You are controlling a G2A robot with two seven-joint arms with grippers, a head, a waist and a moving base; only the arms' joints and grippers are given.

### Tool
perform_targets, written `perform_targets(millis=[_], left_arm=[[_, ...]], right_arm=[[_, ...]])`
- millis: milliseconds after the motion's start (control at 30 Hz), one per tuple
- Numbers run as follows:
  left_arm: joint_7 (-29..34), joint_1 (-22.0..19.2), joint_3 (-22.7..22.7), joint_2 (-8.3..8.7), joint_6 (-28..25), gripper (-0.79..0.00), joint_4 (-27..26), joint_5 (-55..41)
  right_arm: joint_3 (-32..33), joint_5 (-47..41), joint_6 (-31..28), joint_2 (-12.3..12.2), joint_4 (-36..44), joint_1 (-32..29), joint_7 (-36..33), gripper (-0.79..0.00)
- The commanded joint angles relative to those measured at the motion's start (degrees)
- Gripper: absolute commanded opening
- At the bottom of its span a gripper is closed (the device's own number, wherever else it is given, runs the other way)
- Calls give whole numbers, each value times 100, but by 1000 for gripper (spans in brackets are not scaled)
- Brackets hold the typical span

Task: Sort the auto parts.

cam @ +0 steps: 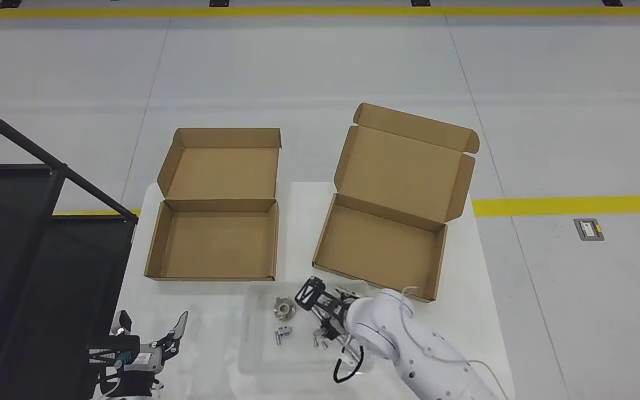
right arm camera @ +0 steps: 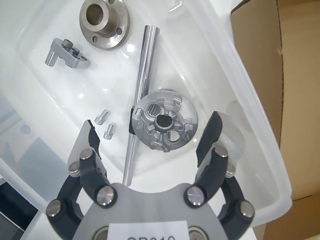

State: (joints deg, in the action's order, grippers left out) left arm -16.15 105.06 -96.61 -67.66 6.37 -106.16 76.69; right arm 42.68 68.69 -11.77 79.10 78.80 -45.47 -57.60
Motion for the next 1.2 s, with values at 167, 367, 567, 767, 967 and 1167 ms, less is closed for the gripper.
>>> perform_targets(millis=[167,367,567,767,967,1167], left_arm=[[0,0,0,0,0,0,0,0],[0,0,0,0,0,0,0,0],[0,0,0,0,0,0,0,0],[0,0,0,0,0,0,0,0],[0,0,0,0,0,0,0,0],[0,0,0,0,0,0,0,0]], right_arm=[[36,24,126,43,-95,-17,195,-446],[125,96,185,43,-66,-96,269,-717],[353,133,-72,-36,478,-357,476,-785],[777,488,-346,-228,1870,-937,266,-785],[1240,749,-1095,-398,3277,-1386,755,-785],[1395,961,-1130,-440,3459,-1501,823,-785]])
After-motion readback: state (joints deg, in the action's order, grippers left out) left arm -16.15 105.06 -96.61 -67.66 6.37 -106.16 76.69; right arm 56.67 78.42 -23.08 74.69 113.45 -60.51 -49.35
